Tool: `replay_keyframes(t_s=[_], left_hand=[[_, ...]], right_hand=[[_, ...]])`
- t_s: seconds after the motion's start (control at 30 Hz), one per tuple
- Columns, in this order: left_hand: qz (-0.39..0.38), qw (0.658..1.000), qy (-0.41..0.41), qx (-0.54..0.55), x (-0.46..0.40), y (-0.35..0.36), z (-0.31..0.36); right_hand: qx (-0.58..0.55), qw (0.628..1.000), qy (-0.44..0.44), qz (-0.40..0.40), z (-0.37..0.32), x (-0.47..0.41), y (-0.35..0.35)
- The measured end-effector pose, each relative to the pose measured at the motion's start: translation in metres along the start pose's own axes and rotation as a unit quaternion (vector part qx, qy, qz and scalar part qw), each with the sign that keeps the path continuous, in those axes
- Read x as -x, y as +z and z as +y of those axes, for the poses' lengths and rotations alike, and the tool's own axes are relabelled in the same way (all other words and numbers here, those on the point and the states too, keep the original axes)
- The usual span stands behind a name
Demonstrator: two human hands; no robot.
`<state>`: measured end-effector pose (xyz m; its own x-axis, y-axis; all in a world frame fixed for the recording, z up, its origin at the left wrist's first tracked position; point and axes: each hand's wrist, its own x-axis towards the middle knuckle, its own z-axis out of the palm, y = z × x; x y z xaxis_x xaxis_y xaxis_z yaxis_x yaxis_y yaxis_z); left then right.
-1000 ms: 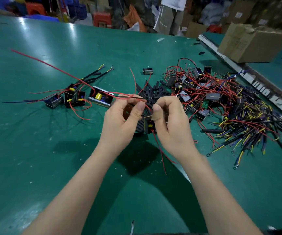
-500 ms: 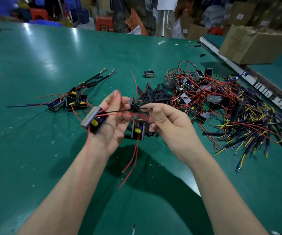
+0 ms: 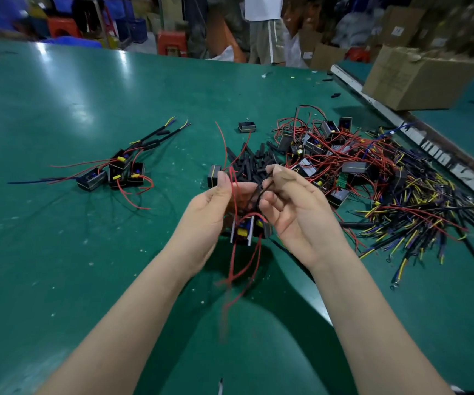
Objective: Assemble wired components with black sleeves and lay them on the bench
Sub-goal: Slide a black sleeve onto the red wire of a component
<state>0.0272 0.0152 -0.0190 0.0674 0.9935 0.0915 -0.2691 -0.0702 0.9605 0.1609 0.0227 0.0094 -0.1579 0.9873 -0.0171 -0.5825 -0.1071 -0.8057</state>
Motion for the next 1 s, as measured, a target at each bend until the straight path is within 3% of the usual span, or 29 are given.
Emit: replay_keyframes(t_s=[0.17, 0.57, 0.7, 0.87, 1.0], left_hand=[[-0.028, 0.995, 0.080, -0.057, 0.005, 0.001, 0.000], [-0.009, 0.991, 0.102, -0.091, 0.009, 0.007, 0.001], [-0.023, 0.988, 0.096, -0.122, 0.010, 0.008, 0.002], [-0.059, 0.997, 0.035, -0.028, 0.011, 0.005, 0.006], [-0.076, 0.993, 0.046, -0.075, 0.011, 0.003, 0.005]], right_hand=[[-0.008, 1.000, -0.008, 0.015, -0.002, 0.002, 0.000], [0.112, 0.992, -0.057, 0.013, 0.009, 0.006, 0.006], [0.145, 0.988, -0.054, 0.027, 0.007, 0.004, 0.002], [0.134, 0.989, -0.055, 0.008, 0.001, 0.004, -0.001], [0.086, 0.994, -0.039, 0.059, -0.002, 0.001, -0.004]])
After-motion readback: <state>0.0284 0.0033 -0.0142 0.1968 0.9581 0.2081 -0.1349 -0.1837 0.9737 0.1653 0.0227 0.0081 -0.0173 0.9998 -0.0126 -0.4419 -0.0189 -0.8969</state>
